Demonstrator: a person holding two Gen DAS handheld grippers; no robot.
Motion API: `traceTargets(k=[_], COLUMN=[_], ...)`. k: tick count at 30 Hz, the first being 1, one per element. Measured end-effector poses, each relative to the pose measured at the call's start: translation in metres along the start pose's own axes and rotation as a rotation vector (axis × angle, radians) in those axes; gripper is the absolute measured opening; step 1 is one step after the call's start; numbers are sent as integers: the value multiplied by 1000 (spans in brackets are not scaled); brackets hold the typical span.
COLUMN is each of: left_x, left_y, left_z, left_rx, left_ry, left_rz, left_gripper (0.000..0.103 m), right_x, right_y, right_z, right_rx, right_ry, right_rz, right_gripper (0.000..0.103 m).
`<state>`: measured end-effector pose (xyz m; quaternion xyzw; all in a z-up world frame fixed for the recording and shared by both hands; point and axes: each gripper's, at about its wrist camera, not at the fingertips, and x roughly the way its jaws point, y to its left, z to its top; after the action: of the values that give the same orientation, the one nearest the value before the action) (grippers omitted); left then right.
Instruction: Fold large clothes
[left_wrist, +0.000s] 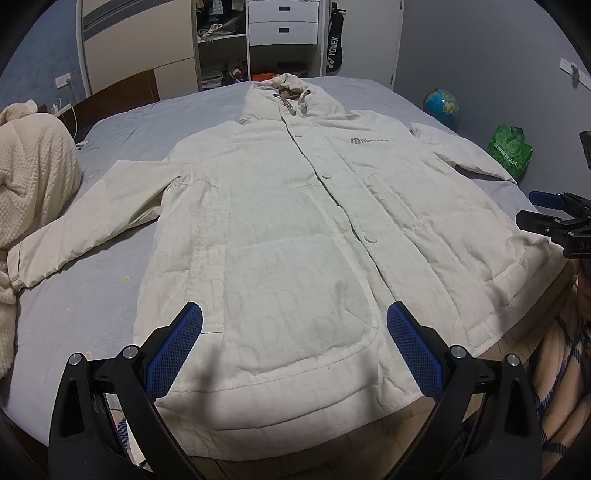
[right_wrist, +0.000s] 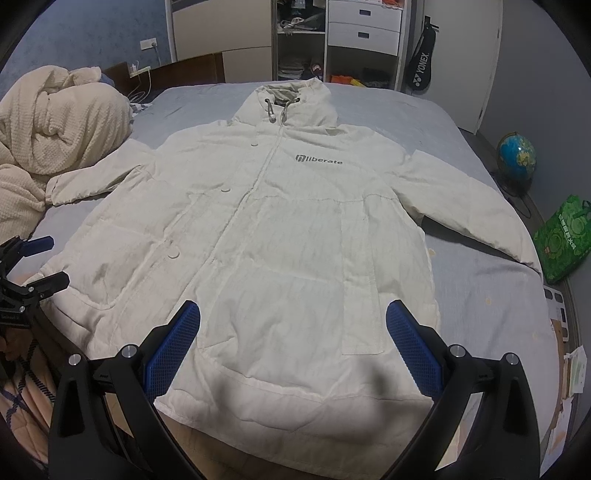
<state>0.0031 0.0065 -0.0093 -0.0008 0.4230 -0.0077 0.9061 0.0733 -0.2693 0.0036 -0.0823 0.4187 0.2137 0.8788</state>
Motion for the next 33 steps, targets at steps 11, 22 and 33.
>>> traceTargets(k=[11,22,33], left_x=[2,2,4], left_y=[0,0,-1], left_z=[0,-1,-2], left_rx=[-8,-6,-5], left_ry=[5,7,13], left_rz=[4,5,7], left_gripper=[96,96,96], right_x=[0,0,0], right_y=[0,1,-2], right_z=[0,-1,0], right_rx=[-3,0,8], right_ry=[3,-2,3], right_rz=[-1,0,3], right_gripper=[96,96,96])
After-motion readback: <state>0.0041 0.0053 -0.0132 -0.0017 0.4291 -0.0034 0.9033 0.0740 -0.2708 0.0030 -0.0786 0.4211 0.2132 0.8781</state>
